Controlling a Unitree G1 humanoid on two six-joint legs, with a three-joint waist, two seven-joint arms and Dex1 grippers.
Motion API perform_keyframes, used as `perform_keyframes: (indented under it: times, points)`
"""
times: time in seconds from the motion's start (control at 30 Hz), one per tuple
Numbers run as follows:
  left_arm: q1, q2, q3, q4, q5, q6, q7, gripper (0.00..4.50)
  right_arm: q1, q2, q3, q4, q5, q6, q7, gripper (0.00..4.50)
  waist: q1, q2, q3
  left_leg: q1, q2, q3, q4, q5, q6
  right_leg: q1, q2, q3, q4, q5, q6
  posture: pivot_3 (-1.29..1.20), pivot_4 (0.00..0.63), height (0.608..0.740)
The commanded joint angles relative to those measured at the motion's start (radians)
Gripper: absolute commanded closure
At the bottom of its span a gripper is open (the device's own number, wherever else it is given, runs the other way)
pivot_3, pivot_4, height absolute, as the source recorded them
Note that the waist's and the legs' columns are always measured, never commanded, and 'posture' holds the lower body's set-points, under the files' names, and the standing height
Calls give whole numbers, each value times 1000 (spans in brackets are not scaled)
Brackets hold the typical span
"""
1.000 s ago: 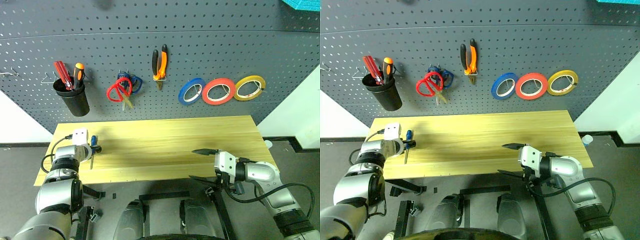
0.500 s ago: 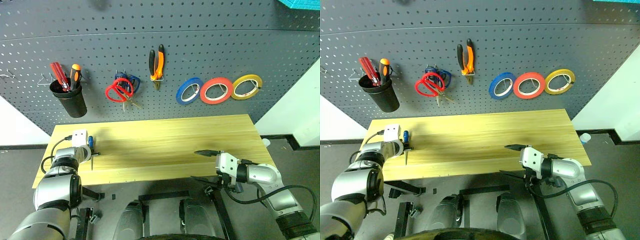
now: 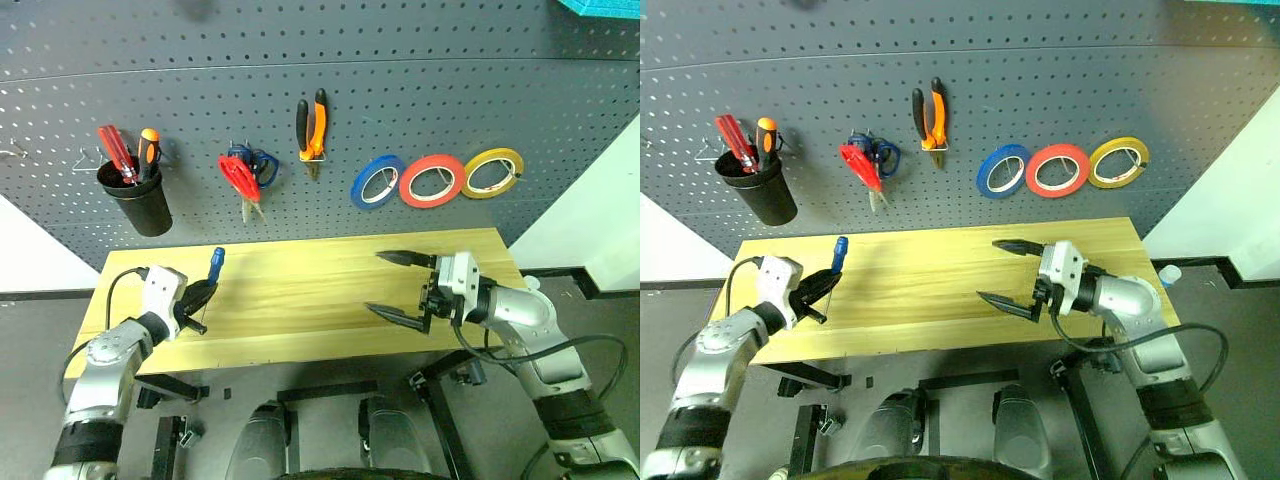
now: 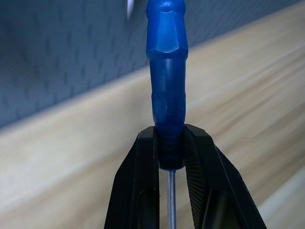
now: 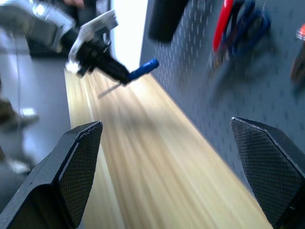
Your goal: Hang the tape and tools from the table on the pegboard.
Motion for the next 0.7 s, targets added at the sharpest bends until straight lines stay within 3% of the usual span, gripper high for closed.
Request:
perform_keyframes:
  times: [0.03,0.17,0.3,0.5,0.7]
  points:
    - [-24,14,132,-118,-130,-29,-2,4104,-42,13,-22,-30,46,30,12,0,7,1,-2,0,0,0,1,0,0,0,0,0,0,-1,1,-46,71,740]
    - [-125,42,303,-173,-318,-33,8,4104,-115,43,-42,-29,116,81,16,0,19,1,-5,-1,0,1,2,0,0,1,0,0,0,-1,2,-32,64,740]
    - [-268,85,365,-143,-350,-49,63,4104,-163,65,-80,-59,237,200,1,0,26,1,-8,0,0,1,3,0,0,1,1,0,0,2,3,-25,58,740]
    - [-469,97,357,7,-262,-163,135,4104,-203,98,-92,-74,264,238,-13,0,25,0,-11,0,0,1,3,0,0,3,1,0,0,3,2,-26,48,740]
    - [-590,100,290,288,-132,-308,130,4104,-203,120,-88,-95,263,247,-25,0,22,0,-13,1,0,1,3,0,0,3,2,0,0,4,3,-37,40,740]
